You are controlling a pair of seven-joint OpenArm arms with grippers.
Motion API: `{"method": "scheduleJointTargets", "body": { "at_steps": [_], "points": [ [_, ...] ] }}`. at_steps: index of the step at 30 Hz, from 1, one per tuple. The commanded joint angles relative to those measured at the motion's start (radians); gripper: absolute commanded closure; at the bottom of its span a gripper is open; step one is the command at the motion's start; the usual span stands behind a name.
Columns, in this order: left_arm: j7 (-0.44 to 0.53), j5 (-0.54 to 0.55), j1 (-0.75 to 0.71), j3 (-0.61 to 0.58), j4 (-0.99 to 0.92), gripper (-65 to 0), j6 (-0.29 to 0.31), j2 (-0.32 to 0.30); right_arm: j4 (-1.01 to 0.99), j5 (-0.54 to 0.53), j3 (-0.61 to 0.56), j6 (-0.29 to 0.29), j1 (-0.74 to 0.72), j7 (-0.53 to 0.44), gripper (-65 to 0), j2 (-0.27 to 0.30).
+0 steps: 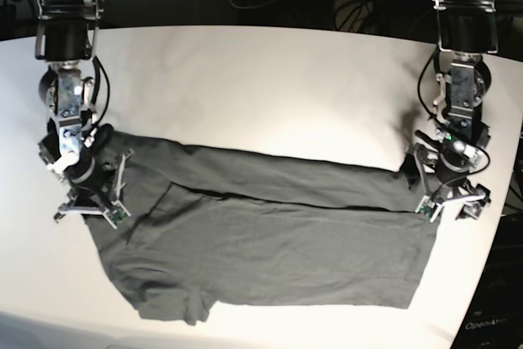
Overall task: Fold the T-shirt properly
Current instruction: 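Adjust both grippers' grip on the folded edge, regrasping the fabric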
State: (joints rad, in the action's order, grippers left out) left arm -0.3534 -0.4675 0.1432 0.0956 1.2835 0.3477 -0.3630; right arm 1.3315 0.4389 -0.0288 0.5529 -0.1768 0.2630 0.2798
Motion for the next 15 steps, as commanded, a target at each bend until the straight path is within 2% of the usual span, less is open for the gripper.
{"method": "scheduleJointTargets", "body": {
  "at_steps": [1,3,9,15],
  "points": [
    [0.017,0.003,0.016,0.006,0.018,-63.0,-0.011,-0.012,0.036,-0.002,0.003,-0.011,-0.020,0.000,-8.0,0.011],
    [0.017,0.003,0.020,0.006,0.012,-63.0,-0.011,-0.014,0.064,-0.005,0.005,-0.011,-0.002,0.042,0.0,0.002],
    [0.017,0.002,0.025,0.006,0.011,-63.0,-0.006,-0.017,0.151,-0.007,0.014,-0.011,0.069,0.057,-0.6,-0.011],
    [0.017,0.002,0.039,0.006,0.009,-63.0,-0.005,-0.021,0.150,-0.010,0.059,-0.006,0.121,0.049,-0.6,-0.024]
  ]
}}
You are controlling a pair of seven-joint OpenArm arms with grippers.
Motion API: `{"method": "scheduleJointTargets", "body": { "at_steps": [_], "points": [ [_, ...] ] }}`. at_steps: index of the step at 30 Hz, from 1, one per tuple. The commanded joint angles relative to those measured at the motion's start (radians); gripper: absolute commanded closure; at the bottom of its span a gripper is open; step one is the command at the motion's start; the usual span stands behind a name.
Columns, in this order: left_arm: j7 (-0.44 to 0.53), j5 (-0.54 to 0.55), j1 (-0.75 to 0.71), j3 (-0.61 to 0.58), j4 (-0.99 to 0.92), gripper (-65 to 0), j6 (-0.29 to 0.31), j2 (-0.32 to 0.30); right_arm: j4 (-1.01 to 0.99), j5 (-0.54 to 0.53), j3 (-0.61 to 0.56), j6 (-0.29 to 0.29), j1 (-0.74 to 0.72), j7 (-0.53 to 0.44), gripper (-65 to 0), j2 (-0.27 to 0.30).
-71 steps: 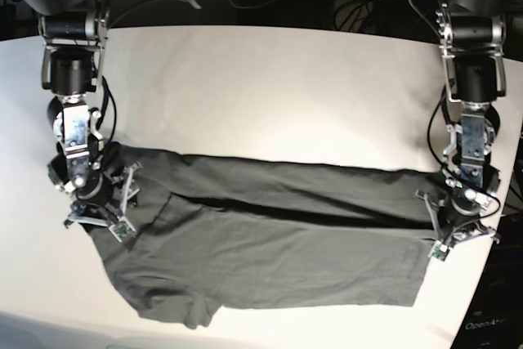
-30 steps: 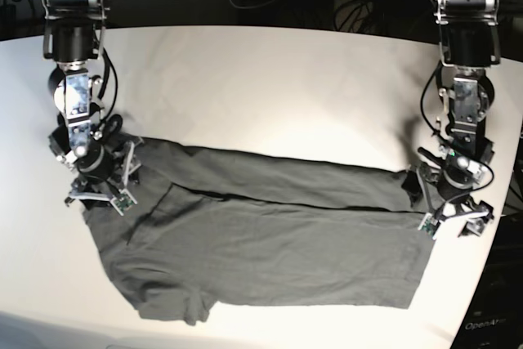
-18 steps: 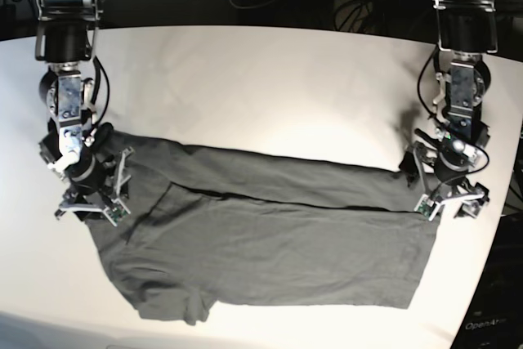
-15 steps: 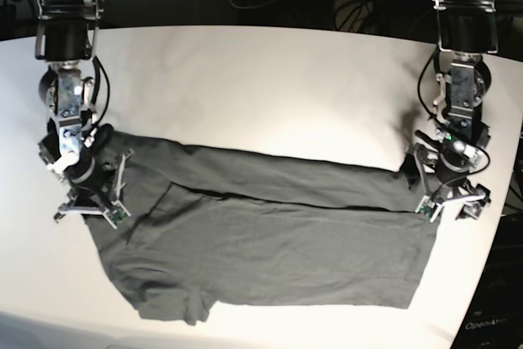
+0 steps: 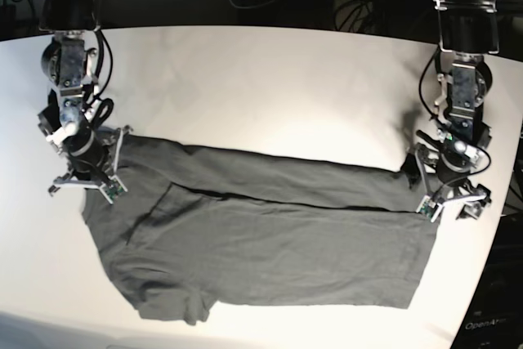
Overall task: Fold the T-shirt properly
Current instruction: 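Adjust both grippers' grip on the folded edge, regrasping the fabric, then drag the folded edge back toward the robot with both grippers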
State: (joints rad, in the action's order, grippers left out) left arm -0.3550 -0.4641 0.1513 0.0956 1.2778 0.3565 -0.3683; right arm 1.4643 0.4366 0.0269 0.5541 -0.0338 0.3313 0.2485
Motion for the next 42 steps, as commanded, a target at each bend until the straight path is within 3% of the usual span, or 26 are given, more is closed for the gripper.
{"method": "scheduleJointTargets", "body": {
  "at_steps": [1,9,11,19,24,32,37,42],
  "points": [
    [0.018,-0.003,0.041,0.006,0.013,-63.0,-0.012,-0.016,0.017,-0.008,0.003,-0.007,-0.021,-0.019,-0.6,0.007],
    [0.018,-0.003,0.075,0.005,-0.080,-62.5,-0.012,-0.010,-0.041,-0.008,0.003,-0.007,-0.008,-0.021,-0.6,-0.015],
    [0.018,-0.002,0.080,0.005,-0.088,-59.1,-0.012,-0.010,-0.072,-0.008,0.001,-0.007,-0.012,-0.024,-0.6,-0.015],
    [0.018,-0.006,0.113,0.003,-0.097,-22.2,-0.012,-0.010,-0.110,-0.008,0.001,-0.007,-0.008,-0.065,-0.6,-0.015],
    [0.018,-0.006,0.130,0.000,-0.097,-10.0,-0.014,-0.008,-0.110,-0.008,0.001,-0.007,-0.004,-0.067,-0.4,-0.015],
    [0.020,-0.006,0.201,0.000,-0.258,-8.5,-0.014,-0.007,-0.110,-0.008,0.001,-0.007,-0.002,-0.064,-0.4,-0.013],
    [0.093,-0.008,0.198,-0.001,-0.287,-8.5,-0.015,-0.007,-0.110,-0.008,0.001,-0.007,-0.001,-0.062,-0.4,-0.011],
    [0.103,-0.008,0.199,-0.001,-0.347,-8.5,-0.017,-0.007,-0.110,-0.006,0.001,-0.007,0.012,-0.062,-0.4,-0.013]
  ]
}}
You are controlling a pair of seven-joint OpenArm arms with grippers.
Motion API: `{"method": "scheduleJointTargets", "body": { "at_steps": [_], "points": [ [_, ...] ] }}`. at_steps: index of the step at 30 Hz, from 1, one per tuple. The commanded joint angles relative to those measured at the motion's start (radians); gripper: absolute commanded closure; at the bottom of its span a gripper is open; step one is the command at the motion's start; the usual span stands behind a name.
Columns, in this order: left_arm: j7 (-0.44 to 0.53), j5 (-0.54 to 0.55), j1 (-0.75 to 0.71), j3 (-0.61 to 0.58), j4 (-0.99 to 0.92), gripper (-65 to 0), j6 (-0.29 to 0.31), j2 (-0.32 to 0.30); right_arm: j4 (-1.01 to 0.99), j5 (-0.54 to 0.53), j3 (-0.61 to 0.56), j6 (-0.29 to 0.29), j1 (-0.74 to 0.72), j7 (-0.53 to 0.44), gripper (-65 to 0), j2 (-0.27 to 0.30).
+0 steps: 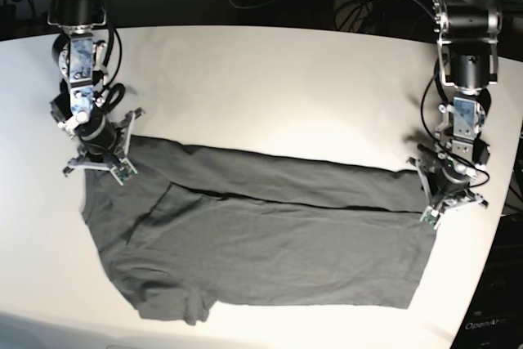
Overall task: Fold the T-shirt properly
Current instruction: 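Drag the folded edge back toward the robot with both grippers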
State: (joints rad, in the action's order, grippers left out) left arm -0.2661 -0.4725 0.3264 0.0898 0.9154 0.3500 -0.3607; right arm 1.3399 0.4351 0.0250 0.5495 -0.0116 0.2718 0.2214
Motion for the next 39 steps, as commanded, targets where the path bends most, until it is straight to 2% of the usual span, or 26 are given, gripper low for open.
{"method": "scheduleJointTargets", "body": {
  "at_steps": [1,8,22,29,34,39],
  "points": [
    [0.015,0.001,0.024,0.005,0.006,-8.5,-0.010,-0.014,0.014,-0.005,0.003,-0.003,-0.009,-0.003,-0.4,0.014],
    [0.017,0.005,0.015,0.005,-0.020,-8.5,-0.007,-0.014,0.014,-0.005,0.003,-0.003,-0.006,-0.003,-0.4,0.020],
    [0.017,0.002,-0.155,0.009,0.001,-8.4,-0.006,-0.016,0.014,-0.006,0.005,-0.003,0.046,-0.004,-0.4,0.054],
    [0.006,0.005,-0.316,0.012,0.193,-8.4,-0.006,-0.018,0.016,-0.006,0.005,-0.003,0.071,-0.007,-0.4,0.056],
    [0.004,0.005,-0.356,0.014,0.212,-8.4,-0.006,-0.018,0.016,-0.006,0.005,-0.003,0.072,-0.007,-0.4,0.056],
    [0.004,0.004,-0.364,0.117,0.258,-8.4,-0.001,-0.014,0.016,-0.003,0.005,-0.003,0.072,-0.003,-0.4,0.056]
  ]
}}
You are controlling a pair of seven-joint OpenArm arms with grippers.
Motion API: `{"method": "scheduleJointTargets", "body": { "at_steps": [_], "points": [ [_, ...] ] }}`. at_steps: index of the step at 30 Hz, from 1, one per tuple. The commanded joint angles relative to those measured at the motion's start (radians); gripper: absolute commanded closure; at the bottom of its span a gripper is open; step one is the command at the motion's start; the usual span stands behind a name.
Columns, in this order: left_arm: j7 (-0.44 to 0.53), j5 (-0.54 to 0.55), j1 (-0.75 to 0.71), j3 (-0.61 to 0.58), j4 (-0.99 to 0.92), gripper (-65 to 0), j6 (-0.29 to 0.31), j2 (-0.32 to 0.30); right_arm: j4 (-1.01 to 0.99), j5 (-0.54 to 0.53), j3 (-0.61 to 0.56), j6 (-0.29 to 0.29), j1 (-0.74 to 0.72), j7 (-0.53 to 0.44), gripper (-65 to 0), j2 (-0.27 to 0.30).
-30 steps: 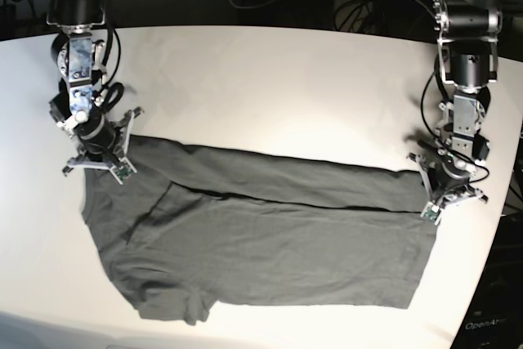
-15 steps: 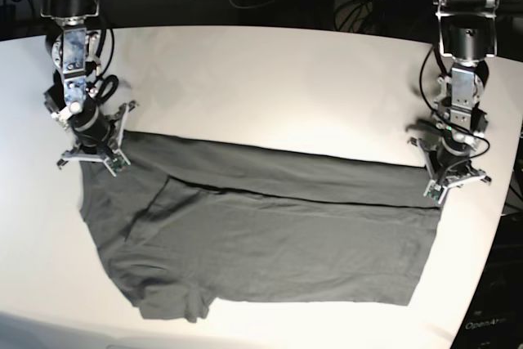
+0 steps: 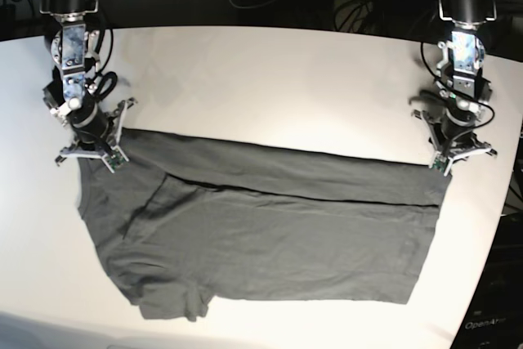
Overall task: Fold the T-shirt properly
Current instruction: 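Drag the folded edge back toward the robot with both grippers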
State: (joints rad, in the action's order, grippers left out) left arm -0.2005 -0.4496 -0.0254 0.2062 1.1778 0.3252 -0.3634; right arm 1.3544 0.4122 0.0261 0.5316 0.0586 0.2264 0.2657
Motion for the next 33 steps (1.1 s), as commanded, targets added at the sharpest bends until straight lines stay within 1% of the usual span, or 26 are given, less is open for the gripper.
{"method": "scheduleJointTargets", "body": {
  "at_steps": [1,2,6,8,10,11,14,16,19,22,23,25,28,31,33],
  "points": [
    [-0.061,-0.019,-0.014,0.014,0.027,-8.4,0.028,-0.012,0.001,0.020,0.004,0.015,0.002,0.043,-0.4,0.011],
    [-0.066,-0.019,-0.014,0.025,0.064,-8.4,0.055,-0.010,0.001,0.020,0.004,0.015,0.002,0.043,-0.4,0.010],
    [-0.181,-0.019,0.003,0.080,0.190,-8.4,0.206,0.022,0.001,0.020,0.002,0.015,0.001,0.043,-0.4,0.008],
    [-0.230,-0.021,0.045,0.114,0.267,-8.4,0.269,0.050,0.001,0.020,0.002,0.015,0.001,0.043,-0.4,0.007],
    [-0.291,-0.022,0.098,0.138,0.317,-8.3,0.317,0.074,0.001,0.020,0.002,0.015,0.001,0.043,-0.4,0.005],
    [-0.324,-0.022,0.130,0.135,0.328,-8.3,0.326,0.080,0.001,0.020,0.002,0.015,0.001,0.043,-0.4,0.005],
    [-0.383,-0.022,0.215,0.115,0.319,-8.3,0.329,0.085,0.001,0.021,0.001,0.015,-0.001,0.043,-0.4,0.004],
    [-0.393,-0.022,0.250,0.114,0.279,-8.3,0.329,0.086,0.001,0.021,0.001,0.015,-0.001,0.043,-0.4,0.004],
    [-0.389,-0.022,0.310,0.114,0.156,-8.3,0.328,0.088,0.001,0.021,0.001,0.015,-0.001,0.043,-0.4,0.004],
    [-0.383,-0.021,0.361,0.114,0.029,-8.3,0.328,0.088,0.001,0.021,0.001,0.015,-0.001,0.043,-0.4,0.004],
    [-0.366,-0.021,0.370,0.117,-0.003,-8.3,0.328,0.088,0.001,0.021,0.001,0.015,0.001,0.043,-0.4,0.004],
    [-0.324,-0.021,0.373,0.118,-0.039,-8.3,0.326,0.088,0.001,0.021,0.001,0.015,0.001,0.043,-0.4,0.005],
    [-0.304,-0.016,0.373,0.120,-0.055,-8.3,0.325,0.089,0.001,0.021,0.002,0.015,0.002,0.043,-0.4,0.008],
    [-0.301,-0.021,0.373,0.118,-0.068,-8.3,0.283,0.108,0.001,0.021,0.002,0.015,0.002,0.043,-0.4,0.010],
    [-0.299,-0.022,0.373,0.118,-0.101,-8.3,0.271,0.109,0.001,0.021,0.002,0.015,0.002,0.043,-0.4,0.010]
  ]
}}
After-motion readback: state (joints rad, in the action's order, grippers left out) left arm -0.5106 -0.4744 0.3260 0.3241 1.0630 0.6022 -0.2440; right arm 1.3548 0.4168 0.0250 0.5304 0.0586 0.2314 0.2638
